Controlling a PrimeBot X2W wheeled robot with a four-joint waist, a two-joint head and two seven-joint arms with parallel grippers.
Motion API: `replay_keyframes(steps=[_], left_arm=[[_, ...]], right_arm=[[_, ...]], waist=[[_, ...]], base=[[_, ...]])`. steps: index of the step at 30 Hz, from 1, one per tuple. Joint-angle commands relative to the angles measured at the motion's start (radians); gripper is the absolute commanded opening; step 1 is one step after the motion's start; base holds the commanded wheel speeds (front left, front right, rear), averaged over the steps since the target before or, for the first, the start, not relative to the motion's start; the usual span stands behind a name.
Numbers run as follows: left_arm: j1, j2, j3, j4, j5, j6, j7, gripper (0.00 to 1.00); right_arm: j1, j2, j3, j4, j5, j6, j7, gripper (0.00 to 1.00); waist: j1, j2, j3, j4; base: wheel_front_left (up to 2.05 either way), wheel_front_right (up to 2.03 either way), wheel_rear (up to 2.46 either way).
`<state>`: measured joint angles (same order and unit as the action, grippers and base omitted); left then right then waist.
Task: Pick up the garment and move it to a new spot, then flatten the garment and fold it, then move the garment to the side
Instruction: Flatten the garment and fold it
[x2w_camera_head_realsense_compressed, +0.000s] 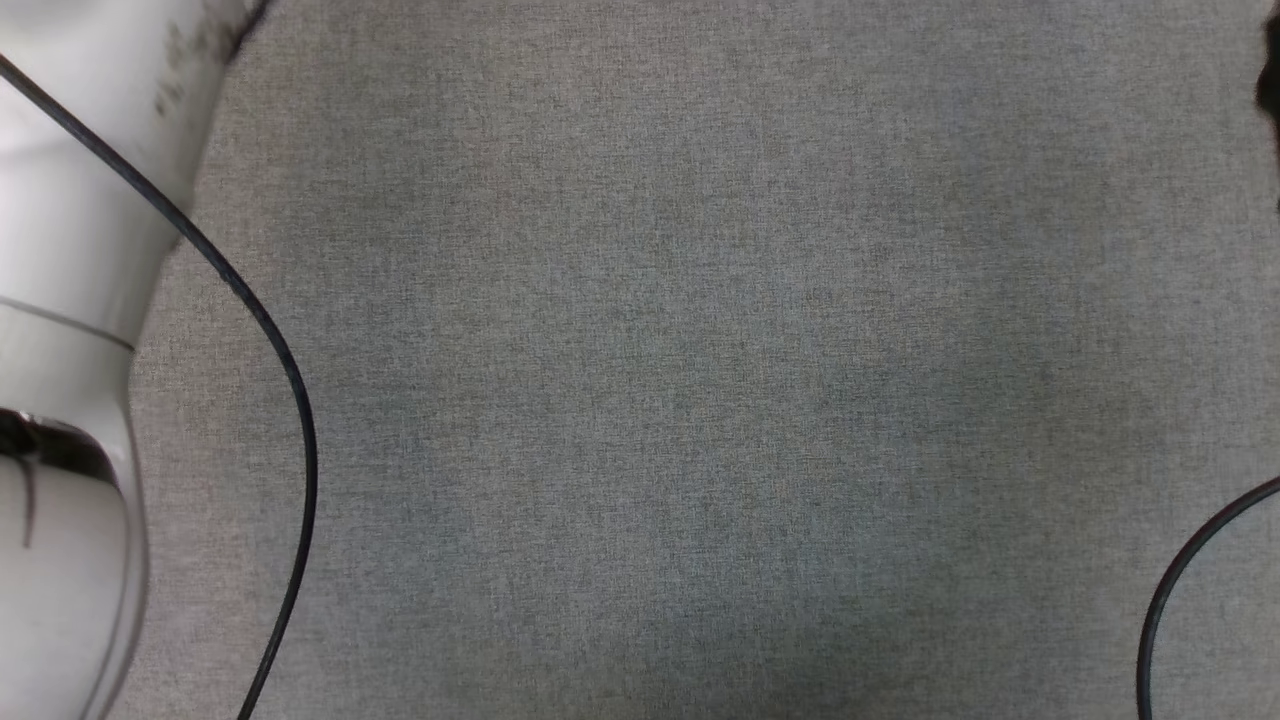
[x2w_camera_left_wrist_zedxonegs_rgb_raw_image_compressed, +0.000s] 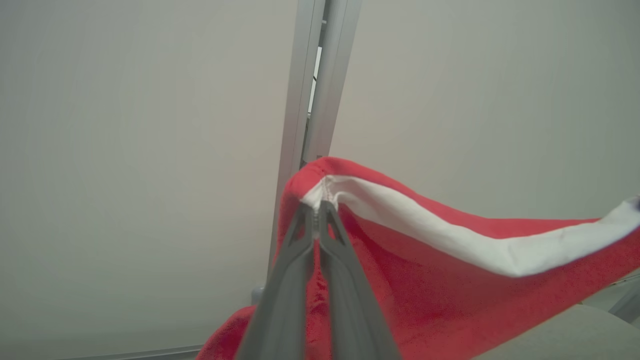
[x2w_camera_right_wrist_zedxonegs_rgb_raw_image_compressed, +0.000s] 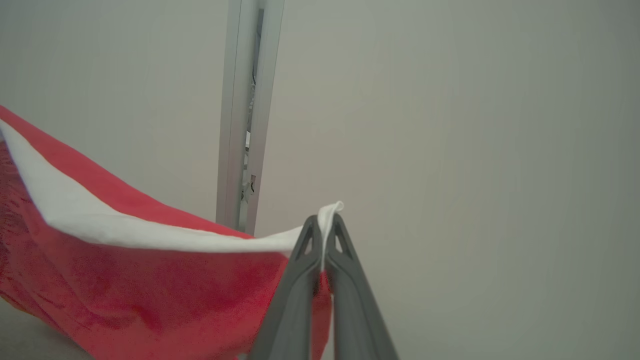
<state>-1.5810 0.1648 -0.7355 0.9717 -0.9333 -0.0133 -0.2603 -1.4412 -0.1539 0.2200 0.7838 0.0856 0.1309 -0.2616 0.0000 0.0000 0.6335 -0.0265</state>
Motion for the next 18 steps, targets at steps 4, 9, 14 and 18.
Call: replay_keyframes(steps=[4,9,14,18], left_arm=[[0.07,-0.005,0.0,0.05,0.062,-0.041,-0.005,0.0],[0.152,-0.013,0.006,0.108,0.106,-0.076,-0.005,0.0],[0.228,-0.027,0.0,0.159,0.118,-0.102,-0.005,0.0],[0.275,-0.039,-0.026,0.193,0.122,-0.115,-0.005,0.0]], right_arm=[[0.086,-0.002,0.021,0.037,0.01,0.0,-0.005,0.0],[0.187,-0.005,0.067,0.053,0.052,0.0,-0.005,0.0],[0.277,-0.031,0.125,0.065,0.098,0.0,-0.005,0.0],[0.337,-0.051,0.184,0.082,0.141,0.0,-0.005,0.0]], waist=[[0.0,0.0,-0.001,0.006],[0.0,0.0,-0.033,0.018],[0.0,0.0,-0.083,0.03],[0.0,0.0,-0.128,0.039]], base=[[0.0,0.0,0.0],[0.0,0.0,0.0],[0.0,0.0,0.0],[0.0,0.0,0.0]])
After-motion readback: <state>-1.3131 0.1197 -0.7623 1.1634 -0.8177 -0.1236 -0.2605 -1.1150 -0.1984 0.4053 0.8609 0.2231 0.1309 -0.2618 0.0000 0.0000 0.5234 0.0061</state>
